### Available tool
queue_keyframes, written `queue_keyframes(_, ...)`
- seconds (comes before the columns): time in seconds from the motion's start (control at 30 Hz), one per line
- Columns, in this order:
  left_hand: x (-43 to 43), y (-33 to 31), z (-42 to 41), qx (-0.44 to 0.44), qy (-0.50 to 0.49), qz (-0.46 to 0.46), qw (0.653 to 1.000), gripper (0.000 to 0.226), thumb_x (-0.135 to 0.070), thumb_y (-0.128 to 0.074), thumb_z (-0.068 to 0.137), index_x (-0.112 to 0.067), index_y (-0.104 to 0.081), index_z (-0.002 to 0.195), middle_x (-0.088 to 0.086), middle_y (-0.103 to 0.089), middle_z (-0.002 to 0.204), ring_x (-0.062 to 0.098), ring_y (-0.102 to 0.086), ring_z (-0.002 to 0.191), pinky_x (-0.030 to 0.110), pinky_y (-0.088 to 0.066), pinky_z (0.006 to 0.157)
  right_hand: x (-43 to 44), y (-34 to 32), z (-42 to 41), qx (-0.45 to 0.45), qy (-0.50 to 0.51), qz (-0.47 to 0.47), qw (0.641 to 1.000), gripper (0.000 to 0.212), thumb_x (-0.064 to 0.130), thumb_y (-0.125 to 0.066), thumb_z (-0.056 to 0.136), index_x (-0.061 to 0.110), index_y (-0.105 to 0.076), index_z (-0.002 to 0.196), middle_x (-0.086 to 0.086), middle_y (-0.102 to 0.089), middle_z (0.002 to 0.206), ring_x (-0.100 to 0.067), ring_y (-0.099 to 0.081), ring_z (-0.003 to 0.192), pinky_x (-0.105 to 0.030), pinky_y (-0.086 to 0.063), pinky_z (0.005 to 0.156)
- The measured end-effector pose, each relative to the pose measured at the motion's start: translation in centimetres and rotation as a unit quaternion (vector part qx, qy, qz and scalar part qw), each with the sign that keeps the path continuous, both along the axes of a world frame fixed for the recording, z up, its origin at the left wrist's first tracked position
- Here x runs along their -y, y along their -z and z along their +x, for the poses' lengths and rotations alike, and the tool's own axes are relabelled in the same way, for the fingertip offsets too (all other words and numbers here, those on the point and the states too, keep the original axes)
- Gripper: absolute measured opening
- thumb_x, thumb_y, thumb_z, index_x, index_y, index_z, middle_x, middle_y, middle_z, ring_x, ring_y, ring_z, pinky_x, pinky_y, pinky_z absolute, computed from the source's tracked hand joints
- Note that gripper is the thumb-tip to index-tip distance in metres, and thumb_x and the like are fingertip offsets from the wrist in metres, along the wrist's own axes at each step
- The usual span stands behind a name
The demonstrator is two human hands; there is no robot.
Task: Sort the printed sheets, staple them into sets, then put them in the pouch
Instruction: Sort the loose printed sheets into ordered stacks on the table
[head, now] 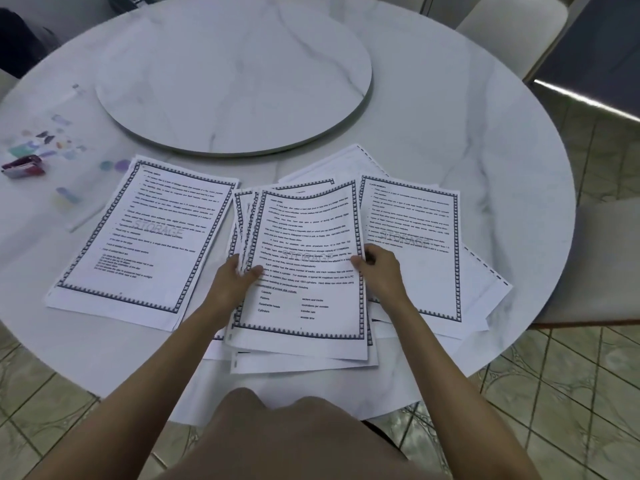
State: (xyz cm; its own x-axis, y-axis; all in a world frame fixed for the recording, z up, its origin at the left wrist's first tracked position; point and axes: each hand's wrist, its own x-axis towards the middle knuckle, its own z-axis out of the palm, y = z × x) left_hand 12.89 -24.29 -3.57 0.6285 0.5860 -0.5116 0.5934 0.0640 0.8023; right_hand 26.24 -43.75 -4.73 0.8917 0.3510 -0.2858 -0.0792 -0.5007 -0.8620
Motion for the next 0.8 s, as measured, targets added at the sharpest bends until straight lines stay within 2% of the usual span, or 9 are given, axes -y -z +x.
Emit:
queue_keyframes(0.1,-0.2,0.2,0.0,0.012,0.013,0.030,0.999,0.061,-0.019,-0.053,0.093,-0.005,-0.024,0.144,0.009,-0.031,0.150,0.025,-0.029,0.138,0.033,-0.026,0.108,0.0,0.0,0.3,0.000,0.011,0.007,1.000,0.016,0.013,-0.058,0.090,0.003,-0.064,0.102,-0.007,-0.064,0.088,-0.016,-0.057,0.078,-0.025,-0.047,0.073)
queue_keyframes(0.2,-0.4,-0.2,-0.2,0.014,0.007,0.059,0.998,0.045,-0.012,-0.048,0.095,-0.004,-0.036,0.138,0.002,-0.043,0.137,0.022,-0.042,0.127,0.027,-0.031,0.098,1.2,-0.5,1.8,-0.026,0.068,0.046,0.996,0.017,0.009,-0.058,0.089,0.005,-0.065,0.105,-0.003,-0.063,0.074,-0.013,-0.053,0.059,-0.015,-0.046,0.052)
queue_keyframes(0.27,-0.8,-0.1,-0.5,0.010,0.003,0.061,0.998,0.040,-0.012,-0.047,0.095,-0.003,-0.041,0.134,0.002,-0.047,0.136,0.022,-0.047,0.123,0.030,-0.035,0.098,2.9,-0.7,3.1,-0.012,0.093,0.035,0.995,0.017,0.008,-0.058,0.089,0.004,-0.065,0.105,-0.003,-0.063,0.073,-0.012,-0.052,0.057,-0.013,-0.045,0.049)
queue_keyframes(0.37,-1.2,0.0,-0.9,0.008,-0.001,0.052,0.999,0.048,-0.017,-0.048,0.096,-0.006,-0.034,0.140,0.010,-0.044,0.142,0.027,-0.043,0.129,0.039,-0.034,0.107,5.8,-0.8,5.0,0.049,0.121,-0.020,0.991,0.019,0.010,-0.061,0.087,0.003,-0.066,0.104,-0.013,-0.068,0.091,-0.016,-0.058,0.073,-0.024,-0.053,0.071)
queue_keyframes(0.43,-1.3,-0.1,-0.9,0.013,-0.007,0.052,0.999,0.055,-0.019,-0.047,0.096,-0.007,-0.025,0.145,0.009,-0.034,0.149,0.026,-0.034,0.136,0.038,-0.028,0.111,7.8,-1.0,5.9,0.085,0.134,-0.084,0.984,0.023,0.013,-0.063,0.086,0.003,-0.066,0.106,-0.016,-0.067,0.103,-0.021,-0.060,0.089,-0.029,-0.045,0.090)
queue_keyframes(0.53,-1.6,0.1,-1.3,0.027,-0.012,0.057,0.998,0.059,-0.023,-0.048,0.095,-0.009,-0.023,0.146,0.009,-0.029,0.151,0.026,-0.029,0.139,0.040,-0.024,0.114,10.0,-0.7,6.8,0.091,0.133,-0.165,0.973,0.035,0.017,-0.064,0.085,-0.002,-0.060,0.114,-0.021,-0.059,0.114,-0.031,-0.055,0.108,-0.024,-0.035,0.089)
queue_keyframes(0.63,-2.2,0.5,-1.6,0.046,-0.014,0.069,0.996,0.052,-0.023,-0.049,0.094,-0.011,-0.032,0.143,0.007,-0.041,0.144,0.026,-0.041,0.131,0.047,-0.032,0.111,10.5,-0.3,6.6,0.072,0.128,-0.243,0.959,0.052,0.027,-0.066,0.084,-0.005,-0.050,0.122,-0.024,-0.044,0.126,-0.038,-0.041,0.121,-0.037,-0.035,0.098)
queue_keyframes(0.7,-2.3,0.2,-1.5,0.066,-0.025,0.076,0.995,0.042,-0.015,-0.046,0.096,-0.009,-0.040,0.137,0.006,-0.051,0.132,0.023,-0.049,0.118,0.041,-0.038,0.104,10.3,0.0,6.2,0.074,0.126,-0.288,0.946,0.063,0.031,-0.068,0.082,-0.006,-0.043,0.126,-0.024,-0.036,0.131,-0.037,-0.033,0.125,-0.040,-0.033,0.100)
queue_keyframes(0.8,-2.7,-0.5,-1.3,0.095,-0.048,0.101,0.989,0.035,-0.010,-0.043,0.097,-0.006,-0.044,0.131,0.004,-0.053,0.118,0.019,-0.050,0.106,0.032,-0.040,0.092,9.8,0.3,5.8,0.093,0.128,-0.322,0.933,0.070,0.030,-0.071,0.079,-0.009,-0.039,0.127,-0.026,-0.034,0.132,-0.038,-0.032,0.125,-0.039,-0.032,0.100)
